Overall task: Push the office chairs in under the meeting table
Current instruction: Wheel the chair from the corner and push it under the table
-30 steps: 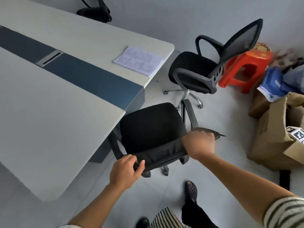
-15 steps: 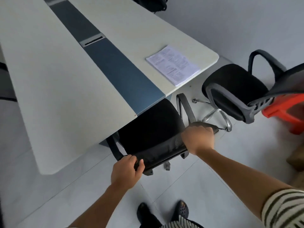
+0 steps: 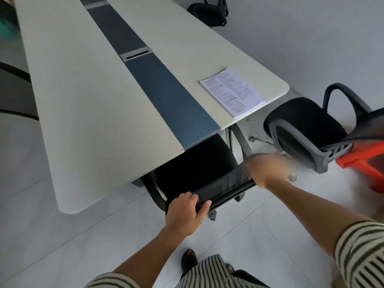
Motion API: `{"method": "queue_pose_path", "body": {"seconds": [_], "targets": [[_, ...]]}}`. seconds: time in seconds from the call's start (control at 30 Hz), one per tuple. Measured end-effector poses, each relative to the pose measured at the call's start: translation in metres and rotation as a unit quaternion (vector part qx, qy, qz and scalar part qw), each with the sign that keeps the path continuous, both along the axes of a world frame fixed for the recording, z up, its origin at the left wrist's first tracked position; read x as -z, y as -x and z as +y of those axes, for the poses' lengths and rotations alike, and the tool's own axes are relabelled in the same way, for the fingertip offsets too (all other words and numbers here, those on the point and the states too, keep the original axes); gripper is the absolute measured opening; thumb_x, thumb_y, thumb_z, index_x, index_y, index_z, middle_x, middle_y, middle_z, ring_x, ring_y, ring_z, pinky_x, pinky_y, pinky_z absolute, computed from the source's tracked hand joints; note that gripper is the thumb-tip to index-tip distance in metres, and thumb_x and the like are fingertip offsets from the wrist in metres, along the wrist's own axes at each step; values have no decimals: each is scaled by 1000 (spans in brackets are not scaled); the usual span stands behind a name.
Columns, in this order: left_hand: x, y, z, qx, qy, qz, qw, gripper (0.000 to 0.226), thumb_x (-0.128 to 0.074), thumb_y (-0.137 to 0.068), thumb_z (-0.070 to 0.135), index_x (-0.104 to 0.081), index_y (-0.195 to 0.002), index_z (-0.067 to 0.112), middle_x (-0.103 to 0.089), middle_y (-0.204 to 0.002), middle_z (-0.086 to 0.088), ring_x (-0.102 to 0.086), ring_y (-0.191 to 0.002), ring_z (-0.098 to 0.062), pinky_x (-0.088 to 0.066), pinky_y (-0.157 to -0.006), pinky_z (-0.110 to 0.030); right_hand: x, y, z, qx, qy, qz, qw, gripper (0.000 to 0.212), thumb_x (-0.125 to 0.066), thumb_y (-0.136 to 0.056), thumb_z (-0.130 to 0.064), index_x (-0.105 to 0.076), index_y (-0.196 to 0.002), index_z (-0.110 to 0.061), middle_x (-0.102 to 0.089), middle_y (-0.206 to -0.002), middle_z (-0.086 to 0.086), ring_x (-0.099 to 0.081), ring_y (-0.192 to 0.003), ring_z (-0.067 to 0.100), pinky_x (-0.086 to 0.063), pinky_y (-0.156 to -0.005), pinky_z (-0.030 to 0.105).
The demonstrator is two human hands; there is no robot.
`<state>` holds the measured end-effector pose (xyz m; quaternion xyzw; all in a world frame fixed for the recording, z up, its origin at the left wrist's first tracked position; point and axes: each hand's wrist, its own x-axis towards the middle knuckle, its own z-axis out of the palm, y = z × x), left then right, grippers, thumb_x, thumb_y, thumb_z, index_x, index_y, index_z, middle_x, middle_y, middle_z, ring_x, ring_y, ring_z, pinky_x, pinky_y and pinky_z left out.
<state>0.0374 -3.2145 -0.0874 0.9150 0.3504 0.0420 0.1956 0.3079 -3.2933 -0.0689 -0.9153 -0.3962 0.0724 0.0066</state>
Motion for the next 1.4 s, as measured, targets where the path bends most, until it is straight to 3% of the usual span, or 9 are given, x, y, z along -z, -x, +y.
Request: {"method": "queue_pose_path", "body": {"seconds": [0.13, 0.37, 0.5, 0.57, 0.7, 0.77, 0.93, 1.1, 1.4], "targets": [[-2, 2, -1, 4, 2, 15, 1000, 63, -22, -85, 66, -60, -84, 15, -59, -77, 0, -54, -70, -14, -52, -65, -33, 3, 2, -3, 6, 11, -1, 1000, 38, -35, -87, -47, -66, -79, -28, -64, -89, -1, -55, -96, 21, -30, -98, 41], [-6, -4, -3, 1, -5, 39, 999, 66, -18, -85, 66, -61, -87, 17, -59, -77, 1, -54, -69, -11, -52, -62, -27, 3, -5, 0, -4, -4, 36, 999, 37, -35, -83, -49, -63, -70, -29, -64, -76, -7, -57, -83, 16, -30, -95, 38], [-4, -1, -9, -24, -6, 52, 998, 62, -16, -85, 65, -59, -80, 21, -55, -70, 5, -51, -61, -9, -47, -55, -23, -4, -12, -13, -57, -99, 168, 979, 18, -52, -83, -41, -67, -87, -31, -65, -76, -13, -59, -81, 11, -32, -101, 34], [-10, -8, -17, -55, 8, 47, 997, 53, -19, -86, 61, -53, -70, 25, -52, -63, 7, -50, -55, -9, -42, -51, -22, -10, -25, -34, -70, -160, 253, 952, 20, -58, -83, -35, -67, -99, -26, -66, -84, -13, -59, -87, 12, -41, -97, 34], [-35, -63, -44, -70, 42, 16, 997, 17, -47, -92, 34, -50, -75, 32, -55, -67, 11, -53, -58, -5, -41, -53, -20, -12, -60, -103, -98, -251, 196, 943, 24, -59, -83, -26, -66, -105, -22, -68, -104, -7, -57, -101, 13, -41, -90, 27], [-48, -108, -65, -53, 41, -14, 998, 4, -54, -89, 30, -57, -88, 30, -58, -78, 14, -56, -67, -4, -43, -58, -19, -6, -85, -149, -64, -240, 219, 944, 24, -59, -85, -28, -66, -108, -24, -67, -106, -9, -61, -95, 8, -48, -84, 27], [-64, -227, -124, 7, 134, -94, 987, 9, -58, -87, 29, -62, -95, 25, -62, -82, 16, -59, -77, -2, -52, -67, -25, 4, -153, -260, 103, -190, 253, 943, 19, -62, -86, -25, -59, -94, -43, -66, -91, -24, -61, -80, -7, -53, -71, 25], [-47, -318, -151, 103, 213, -55, 970, 15, -56, -86, 36, -62, -96, 27, -64, -82, 14, -59, -78, -2, -51, -72, -28, -1, -202, -323, 239, -209, 243, 917, 25, -64, -86, -21, -56, -87, -45, -65, -75, -30, -63, -73, -6, -53, -67, 29], [-29, -510, -148, 202, 253, -24, 946, 9, -56, -85, 34, -63, -91, 31, -66, -82, 16, -61, -79, -2, -53, -74, -29, 16, -305, -350, 383, -239, 213, 866, 31, -65, -83, -20, -55, -83, -49, -67, -77, -30, -65, -70, -3, -53, -67, 26]]}}
